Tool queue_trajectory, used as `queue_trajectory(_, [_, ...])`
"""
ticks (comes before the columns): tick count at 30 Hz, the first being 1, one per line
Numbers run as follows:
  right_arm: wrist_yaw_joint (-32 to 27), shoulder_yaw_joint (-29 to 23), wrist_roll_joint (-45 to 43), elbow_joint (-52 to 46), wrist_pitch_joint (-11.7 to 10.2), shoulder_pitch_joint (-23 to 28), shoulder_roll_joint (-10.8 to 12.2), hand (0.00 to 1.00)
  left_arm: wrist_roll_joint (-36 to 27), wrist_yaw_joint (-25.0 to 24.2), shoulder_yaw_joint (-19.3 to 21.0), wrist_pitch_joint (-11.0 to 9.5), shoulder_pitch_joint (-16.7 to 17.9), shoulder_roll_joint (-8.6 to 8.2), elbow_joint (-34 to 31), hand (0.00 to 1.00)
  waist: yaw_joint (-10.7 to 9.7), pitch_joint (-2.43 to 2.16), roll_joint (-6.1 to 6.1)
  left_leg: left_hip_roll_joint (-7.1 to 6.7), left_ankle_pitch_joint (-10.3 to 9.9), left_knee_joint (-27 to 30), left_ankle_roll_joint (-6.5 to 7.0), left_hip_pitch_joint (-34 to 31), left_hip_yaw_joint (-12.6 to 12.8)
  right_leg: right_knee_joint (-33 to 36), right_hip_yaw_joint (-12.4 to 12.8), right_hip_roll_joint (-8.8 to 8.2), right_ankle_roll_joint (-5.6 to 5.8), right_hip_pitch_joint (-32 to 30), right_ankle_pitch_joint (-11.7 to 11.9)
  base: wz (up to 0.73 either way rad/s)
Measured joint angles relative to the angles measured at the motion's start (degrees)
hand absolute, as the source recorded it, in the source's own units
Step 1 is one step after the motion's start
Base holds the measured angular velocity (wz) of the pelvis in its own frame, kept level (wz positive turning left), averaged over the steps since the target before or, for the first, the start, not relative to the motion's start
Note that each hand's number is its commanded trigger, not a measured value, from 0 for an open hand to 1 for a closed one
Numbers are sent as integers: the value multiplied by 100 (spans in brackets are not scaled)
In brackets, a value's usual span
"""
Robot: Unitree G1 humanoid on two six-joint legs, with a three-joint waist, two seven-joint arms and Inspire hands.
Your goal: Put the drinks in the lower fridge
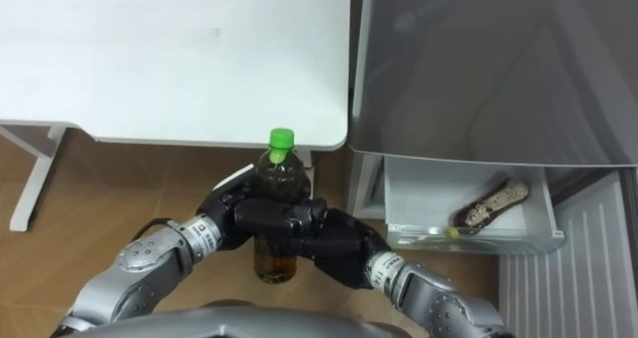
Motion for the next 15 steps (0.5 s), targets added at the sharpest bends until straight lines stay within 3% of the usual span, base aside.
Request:
queue_trajectory(1, [-2,6,0,0,-4,0,0,22,-23,1,-1,0,0,0,0,100,0,0,-3,0,0,1,0,-1,0,0,-2,0,0,2,0,0])
queue_trajectory(2, [-4,18,0,0,-10,0,0,0,-51,3,0,0,-1,9,-1,100,2,0,-8,0,0,-1,0,-3,-1,2,-2,0,0,5,0,0])
queue_trajectory(15, [488,115,44,2,-72,-2,56,0,-215,242,26,109,-69,100,-3,100,-108,-23,56,3,-2,23,1,-20,-6,12,-7,-1,-3,46,2,0])
